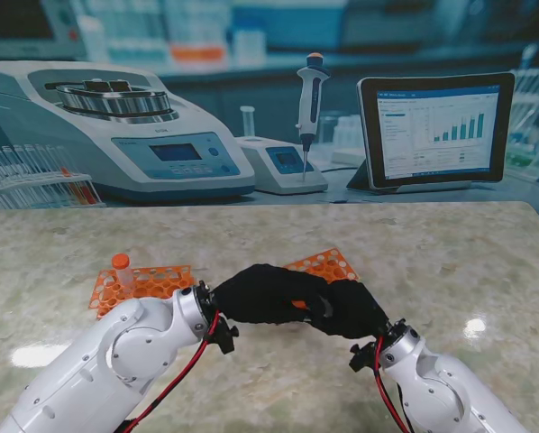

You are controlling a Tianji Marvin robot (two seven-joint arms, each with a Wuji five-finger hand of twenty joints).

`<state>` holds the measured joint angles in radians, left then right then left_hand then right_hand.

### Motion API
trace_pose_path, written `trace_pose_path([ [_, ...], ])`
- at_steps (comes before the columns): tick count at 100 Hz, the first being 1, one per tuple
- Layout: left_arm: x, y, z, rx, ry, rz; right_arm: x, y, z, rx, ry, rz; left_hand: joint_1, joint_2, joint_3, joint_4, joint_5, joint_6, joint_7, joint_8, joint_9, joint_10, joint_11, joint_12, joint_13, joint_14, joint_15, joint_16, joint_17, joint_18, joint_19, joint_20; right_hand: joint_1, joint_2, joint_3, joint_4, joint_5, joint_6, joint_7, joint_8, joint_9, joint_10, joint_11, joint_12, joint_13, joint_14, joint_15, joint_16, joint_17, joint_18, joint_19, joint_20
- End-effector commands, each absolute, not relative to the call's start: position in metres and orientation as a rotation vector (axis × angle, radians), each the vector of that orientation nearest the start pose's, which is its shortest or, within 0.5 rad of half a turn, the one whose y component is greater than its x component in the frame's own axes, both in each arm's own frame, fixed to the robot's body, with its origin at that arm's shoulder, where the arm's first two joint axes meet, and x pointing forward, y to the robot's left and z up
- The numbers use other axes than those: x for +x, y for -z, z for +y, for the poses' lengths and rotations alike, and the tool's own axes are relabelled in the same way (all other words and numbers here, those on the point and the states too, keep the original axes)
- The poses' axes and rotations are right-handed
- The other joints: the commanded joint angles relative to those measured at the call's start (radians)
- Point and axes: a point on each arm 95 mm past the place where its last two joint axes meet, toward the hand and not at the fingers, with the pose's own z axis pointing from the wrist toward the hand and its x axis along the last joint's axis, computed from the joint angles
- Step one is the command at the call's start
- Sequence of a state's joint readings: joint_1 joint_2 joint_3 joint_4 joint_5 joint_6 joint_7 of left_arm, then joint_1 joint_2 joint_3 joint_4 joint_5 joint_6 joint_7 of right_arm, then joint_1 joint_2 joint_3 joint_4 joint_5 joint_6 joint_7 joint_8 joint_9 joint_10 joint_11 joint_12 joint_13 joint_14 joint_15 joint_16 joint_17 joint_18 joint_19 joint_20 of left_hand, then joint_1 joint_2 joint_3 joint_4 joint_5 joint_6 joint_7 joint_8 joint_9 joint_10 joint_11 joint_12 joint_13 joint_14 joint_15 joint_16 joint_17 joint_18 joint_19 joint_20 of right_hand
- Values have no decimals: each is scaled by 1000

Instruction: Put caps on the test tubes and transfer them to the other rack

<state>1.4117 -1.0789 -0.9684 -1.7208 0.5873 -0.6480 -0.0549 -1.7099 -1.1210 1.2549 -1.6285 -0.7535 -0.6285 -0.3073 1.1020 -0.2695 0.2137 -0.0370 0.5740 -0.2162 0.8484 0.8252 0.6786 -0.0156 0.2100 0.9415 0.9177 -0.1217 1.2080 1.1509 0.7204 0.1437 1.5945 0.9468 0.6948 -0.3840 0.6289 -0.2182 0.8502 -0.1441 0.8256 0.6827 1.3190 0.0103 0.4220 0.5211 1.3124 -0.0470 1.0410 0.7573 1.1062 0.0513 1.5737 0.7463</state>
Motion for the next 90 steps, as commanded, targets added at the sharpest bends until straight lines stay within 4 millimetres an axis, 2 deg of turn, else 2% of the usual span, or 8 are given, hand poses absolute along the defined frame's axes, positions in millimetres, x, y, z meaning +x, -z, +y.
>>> trace_pose_path([
  [1, 355, 256, -126, -775, 2464, 1832, 333, 306, 37, 1016, -2385, 1297, 189, 181, 276, 26, 56, 33, 234, 124, 231, -9, 488, 74, 41, -61, 40, -11, 34, -36, 84, 31, 55, 117, 23, 0, 11, -86, 7, 12, 47, 18, 15, 16, 10, -77, 33, 9, 29, -95, 58, 13],
  [19, 357, 256, -126, -794, 2497, 1814, 331, 306, 38, 1039, -2408, 1290, 189, 166, 300, 23, 89, 31, 258, 172, 253, -2, 513, 83, 61, -76, 47, -49, 63, -6, 35, -4, 113, 72, -101, 28, -36, -70, 42, -97, 4, 29, 5, 27, 3, -15, -82, -35, -2, -3, -50, -29],
  [33, 358, 253, -126, -799, 2536, 1781, 331, 306, 39, 1045, -2415, 1279, 189, 156, 318, 27, 115, 24, 276, 205, 274, 2, 517, 88, 88, -84, 51, -71, 112, 8, 14, -20, 89, 16, -141, 55, -79, -54, 39, -126, -38, 28, -2, 30, -4, 15, -188, -63, -29, 39, -135, -51],
  [56, 357, 246, -122, -782, 2529, 1786, 331, 307, 40, 1054, -2397, 1304, 189, 148, 339, 23, 118, 33, 293, 241, 283, 7, 526, 91, 94, -101, 58, -98, 127, 31, -7, -25, 40, -1, -179, 71, -143, -16, 7, -179, -108, 29, -37, 16, -16, 49, -379, -85, -129, 87, -230, -41],
  [61, 356, 244, -120, -781, 2533, 1783, 332, 307, 40, 1057, -2392, 1314, 189, 148, 340, 23, 119, 32, 300, 249, 281, 6, 527, 91, 93, -103, 57, -104, 128, 32, -11, -25, 18, 4, -181, 78, -141, 10, -34, -201, -123, 32, -49, 9, -27, 59, -413, -80, -158, 103, -243, -37],
  [75, 354, 241, -117, -788, 2535, 1791, 332, 308, 39, 1062, -2363, 1344, 189, 154, 340, 20, 126, 20, 328, 288, 272, 3, 533, 91, 80, -102, 55, -115, 118, 41, -42, -28, -95, 28, -123, 116, -101, 86, -318, -122, -186, 47, -98, -29, -92, 82, -508, -68, -274, 136, -299, -34],
  [79, 354, 240, -116, -784, 2533, 1794, 333, 308, 39, 1060, -2356, 1350, 189, 155, 339, 19, 128, 19, 330, 296, 270, 1, 534, 92, 77, -101, 57, -116, 116, 43, -48, -27, -121, 34, -115, 140, -100, 94, -354, -115, -202, 49, -111, -38, -114, 86, -527, -76, -305, 140, -309, -38],
  [90, 353, 238, -114, -781, 2531, 1801, 334, 309, 38, 1063, -2346, 1351, 189, 157, 337, 20, 134, 15, 331, 313, 268, 2, 538, 94, 72, -100, 60, -116, 112, 45, -58, -22, -146, 30, -119, 145, -121, 110, -404, -109, -243, 55, -144, -64, -169, 101, -579, -100, -396, 161, -344, -50],
])
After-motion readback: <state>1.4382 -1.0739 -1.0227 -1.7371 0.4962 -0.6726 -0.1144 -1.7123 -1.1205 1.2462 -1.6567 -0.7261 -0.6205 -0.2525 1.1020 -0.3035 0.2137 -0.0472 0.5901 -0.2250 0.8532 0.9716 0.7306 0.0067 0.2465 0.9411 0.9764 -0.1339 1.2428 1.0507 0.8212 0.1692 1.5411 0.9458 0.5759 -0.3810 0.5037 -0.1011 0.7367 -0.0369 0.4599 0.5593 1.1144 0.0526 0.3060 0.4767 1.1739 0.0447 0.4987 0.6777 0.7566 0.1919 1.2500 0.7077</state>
